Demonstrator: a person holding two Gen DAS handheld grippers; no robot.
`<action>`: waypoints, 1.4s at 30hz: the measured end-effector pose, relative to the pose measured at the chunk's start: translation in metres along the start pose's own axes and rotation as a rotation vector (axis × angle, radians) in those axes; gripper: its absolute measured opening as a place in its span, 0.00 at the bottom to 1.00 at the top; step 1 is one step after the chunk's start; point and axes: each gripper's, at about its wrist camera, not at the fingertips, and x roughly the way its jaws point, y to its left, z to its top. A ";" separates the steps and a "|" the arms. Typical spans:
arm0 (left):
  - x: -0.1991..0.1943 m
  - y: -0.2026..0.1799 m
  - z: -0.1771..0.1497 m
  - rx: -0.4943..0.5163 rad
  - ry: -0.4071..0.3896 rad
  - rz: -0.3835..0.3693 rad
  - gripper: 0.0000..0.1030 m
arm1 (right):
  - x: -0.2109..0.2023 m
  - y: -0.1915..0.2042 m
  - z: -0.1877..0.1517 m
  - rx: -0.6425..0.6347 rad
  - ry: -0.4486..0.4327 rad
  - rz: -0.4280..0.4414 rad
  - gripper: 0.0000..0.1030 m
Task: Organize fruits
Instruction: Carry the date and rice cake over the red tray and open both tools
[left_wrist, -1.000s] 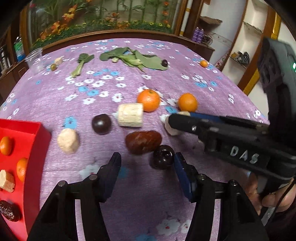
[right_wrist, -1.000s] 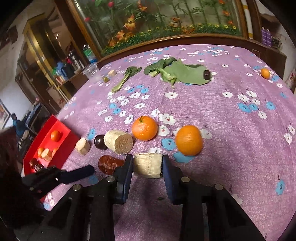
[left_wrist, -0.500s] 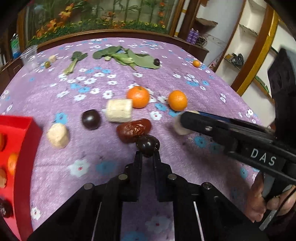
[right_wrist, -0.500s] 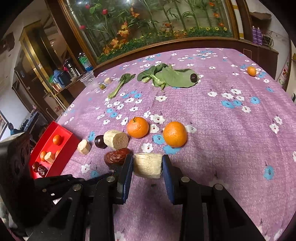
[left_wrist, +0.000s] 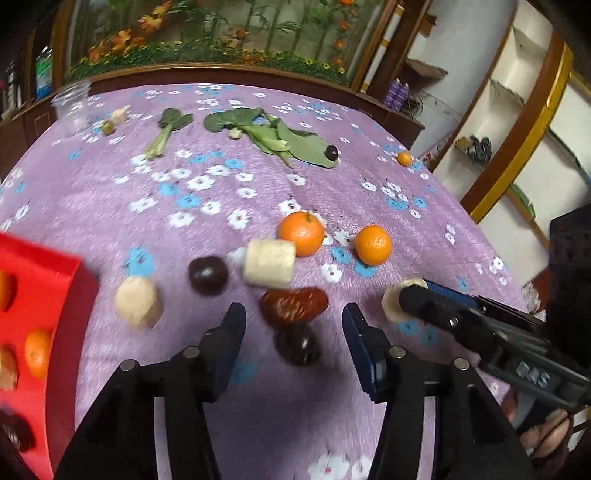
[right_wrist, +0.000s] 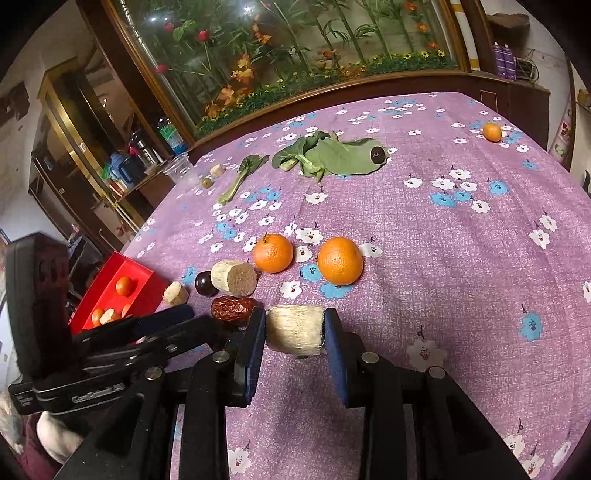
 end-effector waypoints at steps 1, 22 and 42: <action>0.006 -0.003 0.002 0.015 0.009 0.000 0.51 | 0.000 -0.001 0.000 0.003 0.000 0.003 0.33; -0.094 0.049 -0.024 -0.112 -0.149 0.184 0.43 | -0.013 0.064 0.000 -0.124 0.001 0.039 0.33; -0.180 0.186 -0.100 -0.346 -0.192 0.486 0.44 | 0.088 0.262 -0.049 -0.478 0.195 0.187 0.34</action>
